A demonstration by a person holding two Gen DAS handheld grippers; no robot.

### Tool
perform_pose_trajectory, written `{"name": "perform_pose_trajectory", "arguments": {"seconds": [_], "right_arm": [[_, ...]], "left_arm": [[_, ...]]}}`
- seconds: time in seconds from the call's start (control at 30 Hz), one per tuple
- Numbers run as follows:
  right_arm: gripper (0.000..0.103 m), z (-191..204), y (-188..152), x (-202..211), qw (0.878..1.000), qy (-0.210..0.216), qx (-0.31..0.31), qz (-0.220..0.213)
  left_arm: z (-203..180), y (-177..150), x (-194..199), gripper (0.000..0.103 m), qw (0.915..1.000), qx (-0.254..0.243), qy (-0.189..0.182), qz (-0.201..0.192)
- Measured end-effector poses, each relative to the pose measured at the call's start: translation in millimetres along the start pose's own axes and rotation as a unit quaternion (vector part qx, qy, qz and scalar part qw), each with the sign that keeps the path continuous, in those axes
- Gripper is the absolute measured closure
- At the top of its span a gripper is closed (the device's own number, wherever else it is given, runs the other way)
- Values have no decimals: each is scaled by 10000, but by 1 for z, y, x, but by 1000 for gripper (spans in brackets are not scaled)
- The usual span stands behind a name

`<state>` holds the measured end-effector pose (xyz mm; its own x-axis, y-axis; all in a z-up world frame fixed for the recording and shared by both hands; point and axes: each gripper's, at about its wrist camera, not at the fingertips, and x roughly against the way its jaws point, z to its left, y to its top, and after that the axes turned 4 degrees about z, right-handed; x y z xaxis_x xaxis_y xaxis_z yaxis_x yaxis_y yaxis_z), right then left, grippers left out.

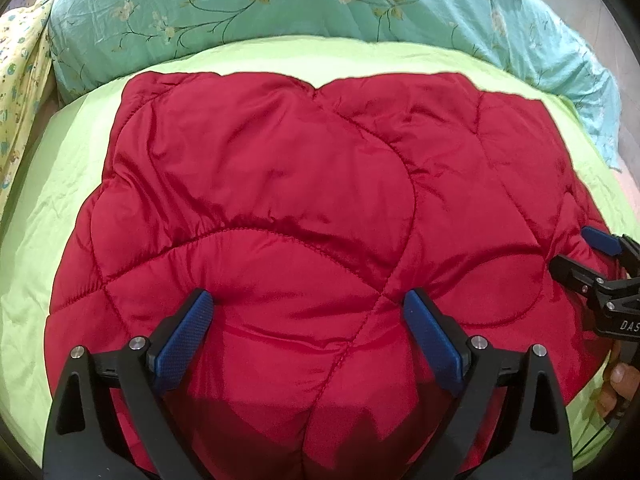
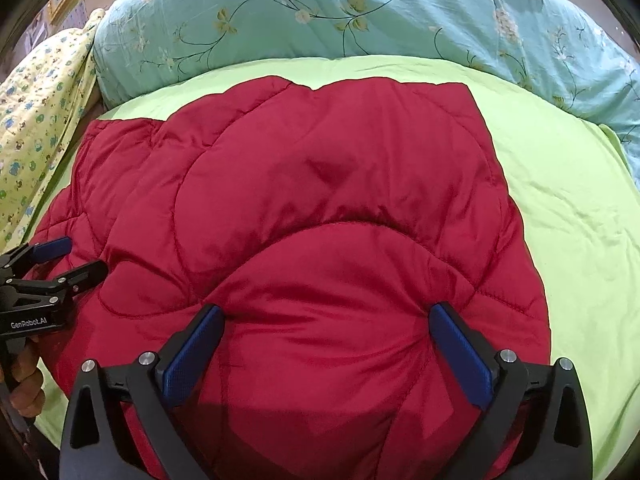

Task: Fold large clothes

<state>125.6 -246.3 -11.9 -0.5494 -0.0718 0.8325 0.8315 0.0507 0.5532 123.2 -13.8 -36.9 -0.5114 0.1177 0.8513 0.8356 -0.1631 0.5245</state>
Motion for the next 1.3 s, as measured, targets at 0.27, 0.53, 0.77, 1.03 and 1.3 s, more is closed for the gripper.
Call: {"name": "perform_pose_trajectory", "arguments": {"seconds": [0.27,0.53,0.77,1.03,1.3], "right_arm": [[3,-2,-6,30,9995,238,-185,-122],[3,3,-28,60,9989,382,-109,-233],[1,15,-57,84,9978,601,79,-262],[1,32,-91,88,9977,652,164,14],[1,55,-109,117,9963,679,514,79]], "left_arm": [[9,-17,36,6,9995,102,-253,-140],[27,-46,62,6,9983,366,-398,-222],[32,-71,68,6,9987,377,-318,-163],[27,-99,74,6,9989,404,-221,3],[21,-113,106,6,9993,311,-182,-23]]}}
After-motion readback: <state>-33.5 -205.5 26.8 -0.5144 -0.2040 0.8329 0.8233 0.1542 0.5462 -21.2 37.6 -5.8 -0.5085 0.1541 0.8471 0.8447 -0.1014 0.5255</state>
